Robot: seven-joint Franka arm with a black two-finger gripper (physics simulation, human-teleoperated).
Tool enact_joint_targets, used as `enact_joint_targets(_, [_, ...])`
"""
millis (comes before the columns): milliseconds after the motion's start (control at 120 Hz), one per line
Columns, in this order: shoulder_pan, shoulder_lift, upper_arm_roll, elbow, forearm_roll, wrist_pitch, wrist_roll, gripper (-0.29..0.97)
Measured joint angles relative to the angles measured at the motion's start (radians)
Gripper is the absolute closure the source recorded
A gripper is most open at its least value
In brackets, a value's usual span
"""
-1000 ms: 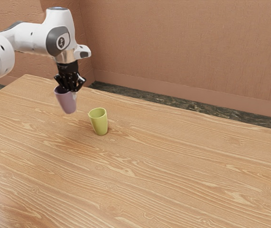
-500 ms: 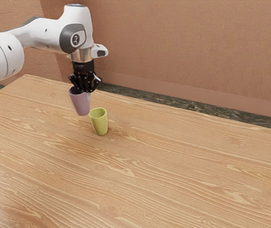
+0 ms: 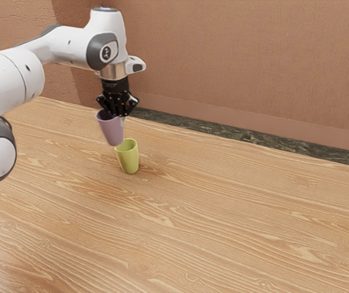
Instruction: Place the left cup onto the right cup
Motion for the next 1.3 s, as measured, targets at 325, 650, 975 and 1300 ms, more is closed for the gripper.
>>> enact_joint_targets(325, [0.009,0.046,-0.011,0.034,0.000,0.033,-0.011,0.78])
enact_joint_targets(650, [0.018,0.077,-0.012,0.061,0.001,0.068,-0.017,0.78])
enact_joint_targets(975, [0.018,0.128,-0.012,0.123,0.002,0.086,-0.020,0.78])
enact_joint_targets(1300, [0.018,0.139,-0.012,0.135,0.003,0.090,-0.022,0.78])
